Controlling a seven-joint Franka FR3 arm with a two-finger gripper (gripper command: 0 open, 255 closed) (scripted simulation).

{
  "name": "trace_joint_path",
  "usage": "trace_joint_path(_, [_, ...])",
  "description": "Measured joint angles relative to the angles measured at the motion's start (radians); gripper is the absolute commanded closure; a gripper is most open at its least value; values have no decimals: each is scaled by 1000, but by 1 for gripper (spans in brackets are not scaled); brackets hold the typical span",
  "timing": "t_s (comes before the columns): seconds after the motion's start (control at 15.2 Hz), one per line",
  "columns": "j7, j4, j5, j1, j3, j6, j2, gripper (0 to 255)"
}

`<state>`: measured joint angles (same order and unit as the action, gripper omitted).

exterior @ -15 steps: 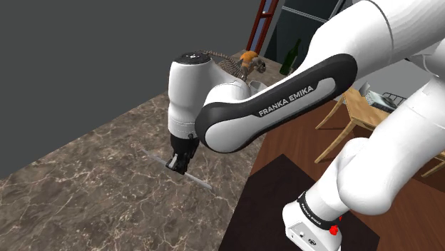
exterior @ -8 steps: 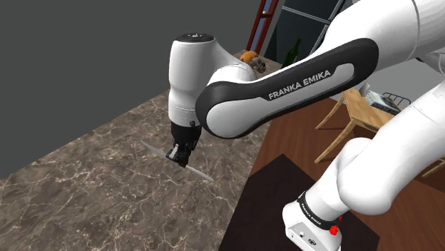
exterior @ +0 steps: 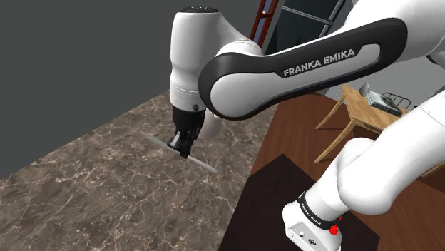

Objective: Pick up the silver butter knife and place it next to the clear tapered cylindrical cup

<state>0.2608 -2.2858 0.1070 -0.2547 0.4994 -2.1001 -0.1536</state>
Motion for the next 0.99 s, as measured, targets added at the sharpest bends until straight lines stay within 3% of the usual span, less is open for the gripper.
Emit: trace_joint_path(0.99, [-16,137,22,0,-22,208,-76,255])
